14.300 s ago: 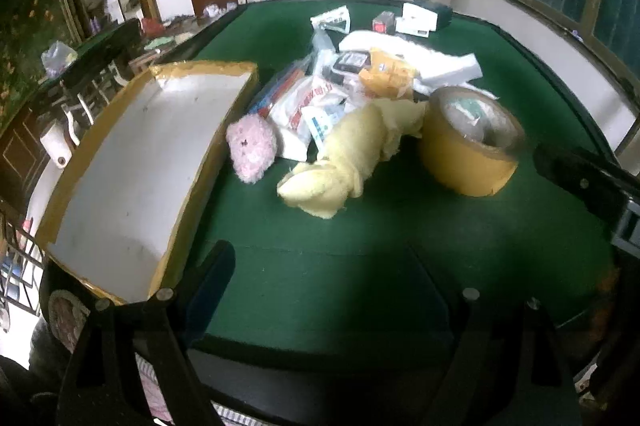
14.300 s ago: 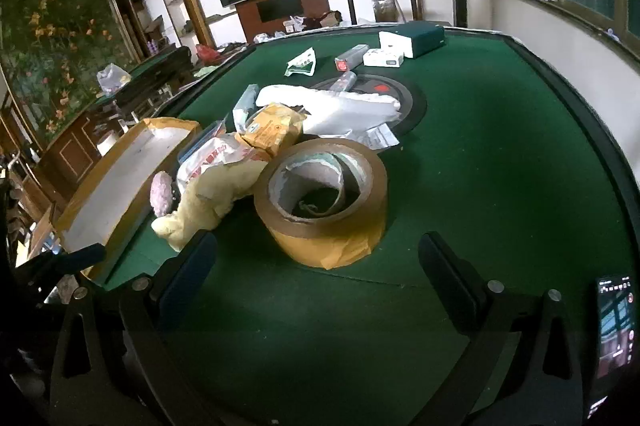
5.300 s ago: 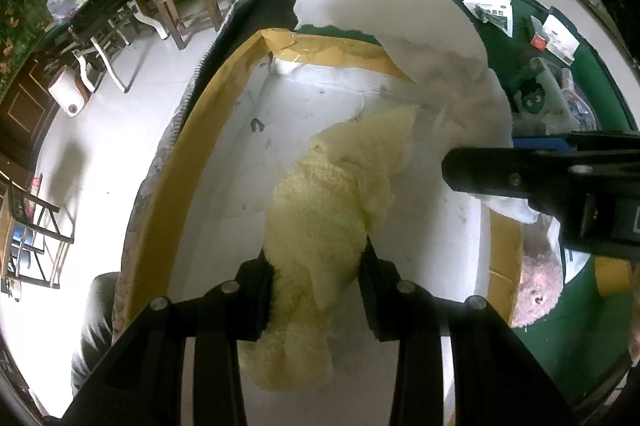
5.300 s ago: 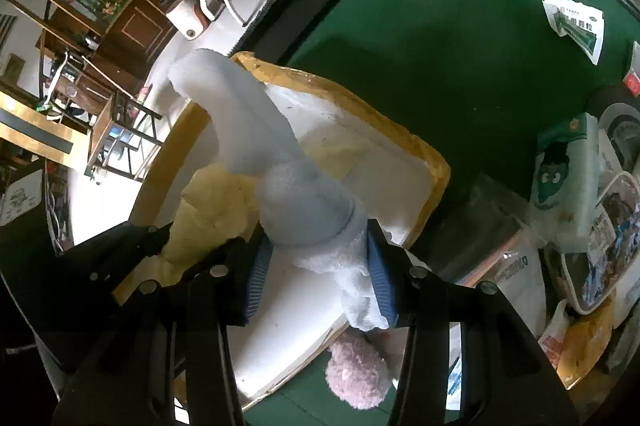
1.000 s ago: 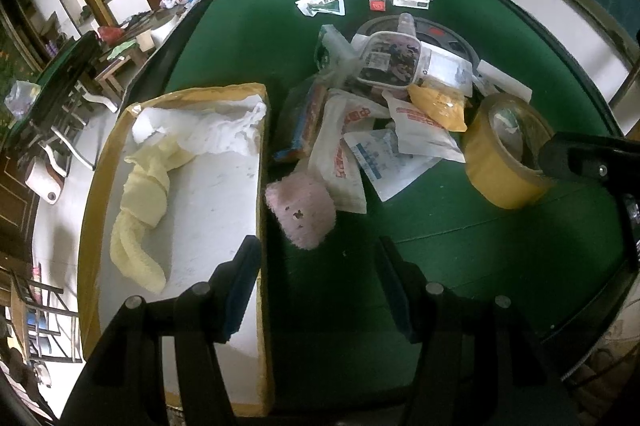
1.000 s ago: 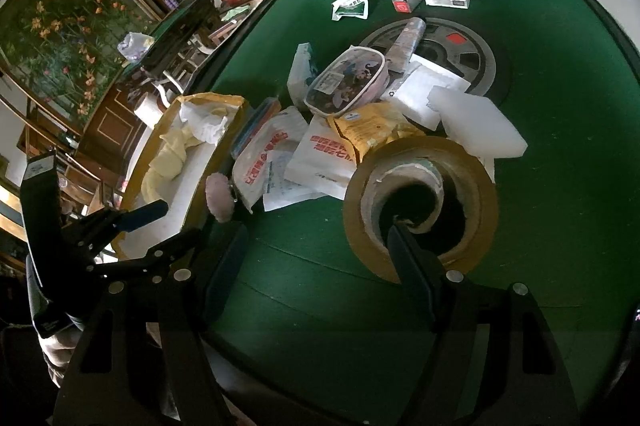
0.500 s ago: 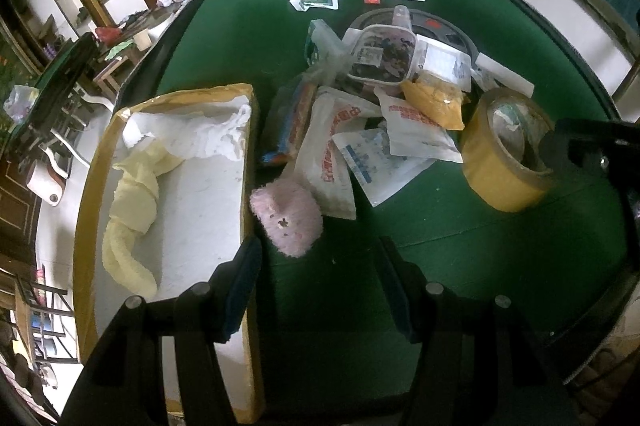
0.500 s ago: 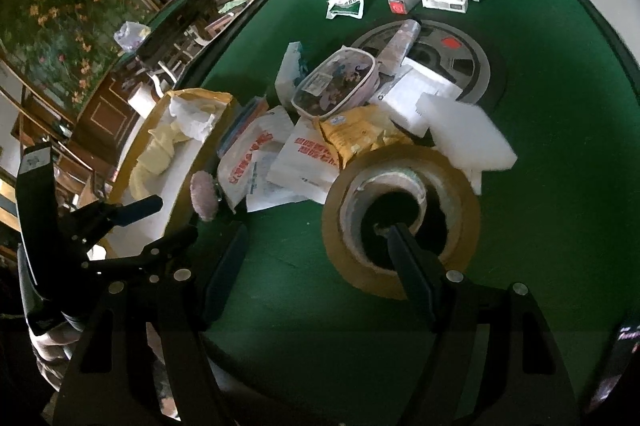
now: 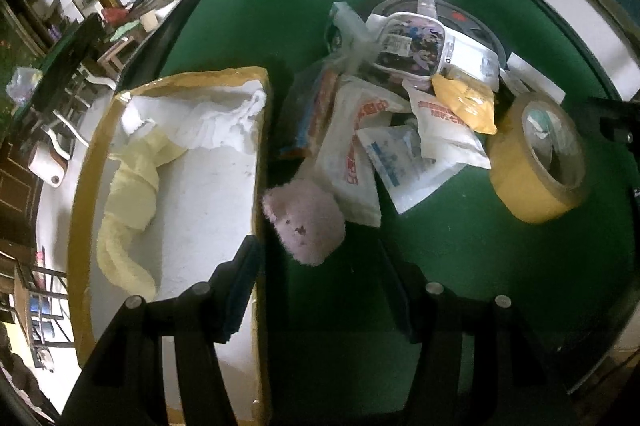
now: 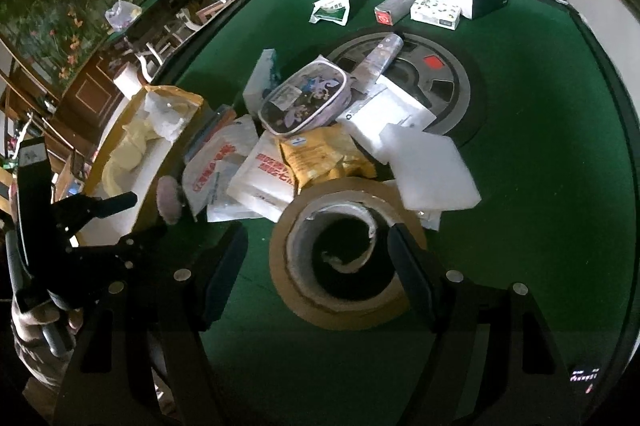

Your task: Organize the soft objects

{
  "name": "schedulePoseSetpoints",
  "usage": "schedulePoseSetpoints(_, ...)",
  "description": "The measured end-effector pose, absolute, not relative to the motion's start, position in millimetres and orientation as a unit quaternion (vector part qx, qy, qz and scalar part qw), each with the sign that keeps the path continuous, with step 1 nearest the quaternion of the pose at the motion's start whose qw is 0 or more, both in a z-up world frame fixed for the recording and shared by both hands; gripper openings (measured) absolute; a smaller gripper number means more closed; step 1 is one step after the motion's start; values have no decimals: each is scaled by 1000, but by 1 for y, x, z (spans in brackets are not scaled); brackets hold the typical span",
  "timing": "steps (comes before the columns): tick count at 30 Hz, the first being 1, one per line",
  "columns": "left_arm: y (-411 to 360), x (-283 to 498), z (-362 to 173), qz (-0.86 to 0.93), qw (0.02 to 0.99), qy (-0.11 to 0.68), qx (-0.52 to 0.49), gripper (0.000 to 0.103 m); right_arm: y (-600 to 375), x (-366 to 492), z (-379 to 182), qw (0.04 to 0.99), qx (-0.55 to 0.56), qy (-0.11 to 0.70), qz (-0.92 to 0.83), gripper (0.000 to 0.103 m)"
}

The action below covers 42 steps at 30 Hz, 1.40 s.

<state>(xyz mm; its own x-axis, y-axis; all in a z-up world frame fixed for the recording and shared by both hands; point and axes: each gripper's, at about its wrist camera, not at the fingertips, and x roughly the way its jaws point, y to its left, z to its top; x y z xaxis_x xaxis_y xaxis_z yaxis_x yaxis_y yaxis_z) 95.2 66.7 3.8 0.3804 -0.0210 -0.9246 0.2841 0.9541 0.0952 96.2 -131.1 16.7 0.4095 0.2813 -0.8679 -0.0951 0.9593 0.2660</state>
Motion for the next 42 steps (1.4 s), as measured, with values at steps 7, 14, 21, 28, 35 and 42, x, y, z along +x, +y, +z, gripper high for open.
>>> schedulePoseSetpoints(7,50,117,-5,-129,821,549,90,59,-139,101,7,830,105,533,127,73)
schedulePoseSetpoints(14,30,147,-9,-159,812,560,48,59,-152,123,9,830,120,530,122,73)
schedulePoseSetpoints(21,10,173,-19,-166,815,554,37,58,-175,139,7,831,132,530,109,73)
schedulePoseSetpoints(28,1,180,-23,-194,812,551,-3,22,-197,155,-16,819,134,553,71,73)
schedulePoseSetpoints(35,14,165,-10,-200,824,529,-25,10,-185,172,-33,804,113,579,78,53)
schedulePoseSetpoints(42,24,138,-4,-216,823,524,-39,8,-190,167,-25,831,91,545,62,27)
